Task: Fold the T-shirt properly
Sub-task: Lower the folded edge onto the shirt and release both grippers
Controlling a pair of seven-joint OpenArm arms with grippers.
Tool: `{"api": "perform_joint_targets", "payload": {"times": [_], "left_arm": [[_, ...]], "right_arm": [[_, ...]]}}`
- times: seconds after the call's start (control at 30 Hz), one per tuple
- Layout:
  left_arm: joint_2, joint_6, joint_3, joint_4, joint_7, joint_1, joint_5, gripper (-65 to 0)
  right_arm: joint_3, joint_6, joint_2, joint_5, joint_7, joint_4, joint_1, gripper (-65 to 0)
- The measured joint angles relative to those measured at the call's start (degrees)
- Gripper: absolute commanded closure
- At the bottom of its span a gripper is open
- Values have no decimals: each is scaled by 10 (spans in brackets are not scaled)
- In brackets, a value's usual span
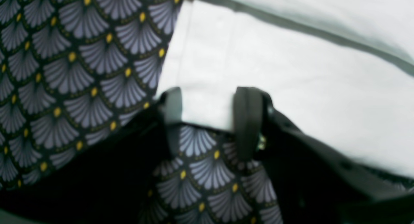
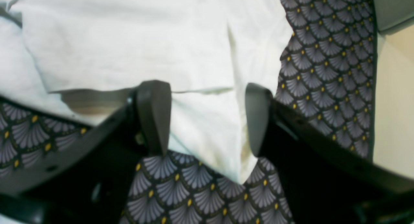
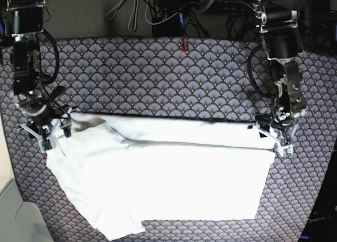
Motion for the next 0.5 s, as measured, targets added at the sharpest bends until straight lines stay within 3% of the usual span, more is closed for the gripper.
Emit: {"api": "perform_joint_targets", "payload": {"times": [0.5], "left_arm": [[2,4,-61,21,2,-4,4,-266]], "right_arm": [[0,0,1,0,1,-1,0,-370]]}}
